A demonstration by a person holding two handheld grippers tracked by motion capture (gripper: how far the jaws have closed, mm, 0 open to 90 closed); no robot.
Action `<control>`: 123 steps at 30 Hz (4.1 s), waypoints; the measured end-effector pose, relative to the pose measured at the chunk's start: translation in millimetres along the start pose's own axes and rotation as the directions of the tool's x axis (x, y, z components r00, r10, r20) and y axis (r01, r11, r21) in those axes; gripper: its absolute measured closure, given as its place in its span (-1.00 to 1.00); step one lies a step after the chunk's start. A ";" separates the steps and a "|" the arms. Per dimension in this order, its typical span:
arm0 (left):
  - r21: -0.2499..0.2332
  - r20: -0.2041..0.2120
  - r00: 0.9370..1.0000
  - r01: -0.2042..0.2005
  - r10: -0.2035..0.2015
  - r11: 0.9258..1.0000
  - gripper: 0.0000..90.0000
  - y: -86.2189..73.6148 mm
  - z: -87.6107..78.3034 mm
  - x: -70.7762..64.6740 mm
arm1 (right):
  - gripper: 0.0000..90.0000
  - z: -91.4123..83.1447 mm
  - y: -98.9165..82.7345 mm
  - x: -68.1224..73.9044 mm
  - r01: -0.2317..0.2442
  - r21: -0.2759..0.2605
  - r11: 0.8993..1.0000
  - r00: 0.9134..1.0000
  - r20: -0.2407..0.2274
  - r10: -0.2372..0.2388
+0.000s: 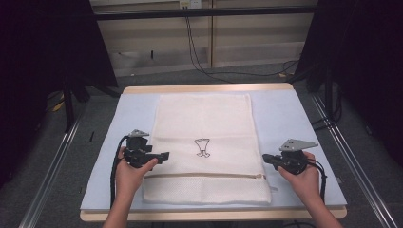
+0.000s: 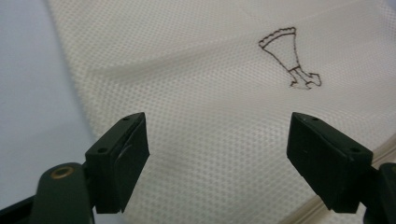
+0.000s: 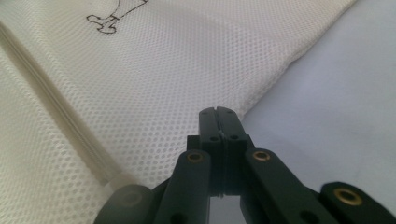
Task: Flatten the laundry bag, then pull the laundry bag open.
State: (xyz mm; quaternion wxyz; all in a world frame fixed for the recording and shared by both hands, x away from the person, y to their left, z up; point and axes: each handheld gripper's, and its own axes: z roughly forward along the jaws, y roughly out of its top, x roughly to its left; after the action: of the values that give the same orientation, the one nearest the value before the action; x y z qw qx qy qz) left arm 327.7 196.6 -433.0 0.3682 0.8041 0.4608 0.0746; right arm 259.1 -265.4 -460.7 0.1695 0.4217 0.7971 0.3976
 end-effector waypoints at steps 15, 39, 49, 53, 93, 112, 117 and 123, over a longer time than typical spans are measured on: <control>0.014 0.089 0.993 -0.078 0.077 0.997 -0.73 14.5 21.3 -38.2 | 1.00 -9.4 -9.4 7.4 0.006 0.004 1.000 1.000 -0.029 -0.006; 0.050 0.184 0.975 -0.135 0.124 0.990 -0.90 25.3 44.6 -97.3 | 1.00 -8.2 -12.3 14.1 0.028 0.008 1.000 0.999 -0.047 -0.028; 0.059 0.242 0.959 -0.163 0.144 0.985 -0.92 29.1 63.9 -129.2 | 1.00 -8.9 -12.5 14.0 0.023 0.004 1.000 0.999 -0.048 -0.023; 0.068 0.261 0.951 -0.192 0.168 0.979 -0.92 30.9 69.8 -140.4 | 1.00 -8.9 -13.6 13.0 0.027 0.007 1.000 0.998 -0.056 -0.027; 0.169 0.402 0.897 -0.267 0.181 0.949 -0.34 35.1 100.1 -182.2 | 1.00 -9.7 -22.8 22.1 0.037 0.051 0.998 0.996 -0.086 -0.032; 0.198 0.474 0.880 -0.125 0.017 0.972 -0.12 29.9 108.9 -188.4 | 1.00 -0.3 -13.6 36.7 0.042 0.017 0.999 0.987 -0.155 -0.039; 0.231 0.485 0.873 -0.064 -0.058 0.971 0.05 29.3 115.2 -184.8 | 1.00 -3.0 -13.0 33.0 0.043 0.018 0.999 0.991 -0.124 -0.041; 0.284 0.470 0.876 -0.032 -0.110 0.958 0.25 29.2 123.4 -187.0 | 1.00 -3.6 -19.3 25.3 0.040 0.055 0.998 0.995 -0.093 -0.034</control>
State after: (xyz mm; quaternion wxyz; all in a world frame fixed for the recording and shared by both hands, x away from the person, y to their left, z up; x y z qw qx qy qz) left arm 298.9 -25.6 -461.2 0.3537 0.8320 0.3768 -0.2016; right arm 231.7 -253.1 -471.8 0.1280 0.3929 0.8226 0.3905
